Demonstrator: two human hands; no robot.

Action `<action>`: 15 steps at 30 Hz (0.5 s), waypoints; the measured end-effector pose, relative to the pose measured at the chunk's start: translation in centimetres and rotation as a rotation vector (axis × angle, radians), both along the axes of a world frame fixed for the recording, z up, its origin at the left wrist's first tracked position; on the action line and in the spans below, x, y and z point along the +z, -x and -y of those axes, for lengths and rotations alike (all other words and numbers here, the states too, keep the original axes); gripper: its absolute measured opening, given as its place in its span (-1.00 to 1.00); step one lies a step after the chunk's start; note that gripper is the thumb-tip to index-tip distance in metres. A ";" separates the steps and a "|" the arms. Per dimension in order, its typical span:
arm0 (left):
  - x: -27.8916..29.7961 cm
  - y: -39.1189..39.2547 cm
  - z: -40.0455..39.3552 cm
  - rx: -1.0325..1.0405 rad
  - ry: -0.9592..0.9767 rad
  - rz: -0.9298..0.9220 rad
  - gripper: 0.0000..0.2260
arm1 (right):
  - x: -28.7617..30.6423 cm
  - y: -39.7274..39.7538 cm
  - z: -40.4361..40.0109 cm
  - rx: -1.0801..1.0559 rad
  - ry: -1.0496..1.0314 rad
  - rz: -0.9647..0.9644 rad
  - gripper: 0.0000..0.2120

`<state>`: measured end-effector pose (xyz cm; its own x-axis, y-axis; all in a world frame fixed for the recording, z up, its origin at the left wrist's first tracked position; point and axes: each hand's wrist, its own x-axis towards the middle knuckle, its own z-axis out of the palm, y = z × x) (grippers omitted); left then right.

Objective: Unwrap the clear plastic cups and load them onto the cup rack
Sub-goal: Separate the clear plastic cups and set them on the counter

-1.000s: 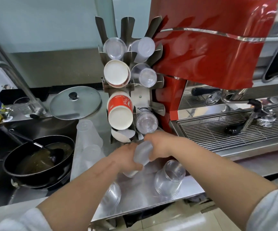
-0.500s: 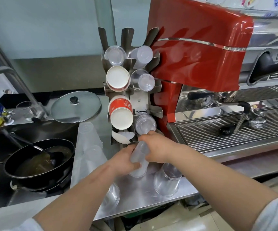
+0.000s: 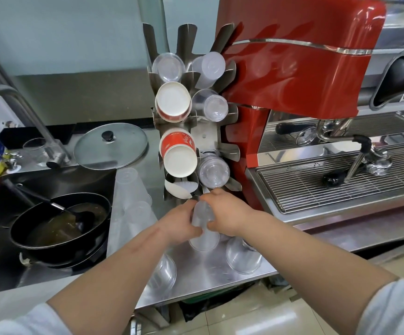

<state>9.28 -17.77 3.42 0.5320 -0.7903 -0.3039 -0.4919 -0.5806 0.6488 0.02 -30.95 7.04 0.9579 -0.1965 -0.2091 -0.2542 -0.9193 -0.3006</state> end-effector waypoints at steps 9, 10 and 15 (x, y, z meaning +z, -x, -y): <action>0.3 -0.1 -0.2 -0.012 0.013 0.002 -0.56 | 0.4 0.1 -0.5 -0.011 0.005 -0.025 -0.49; 0.4 -0.1 -0.2 -0.018 0.009 0.009 -0.56 | 0.5 0.0 -0.6 -0.003 0.013 -0.035 -0.51; 1.1 -0.4 -0.4 -0.033 -0.001 0.105 -0.63 | 1.3 0.2 -0.8 0.022 0.048 -0.103 -0.54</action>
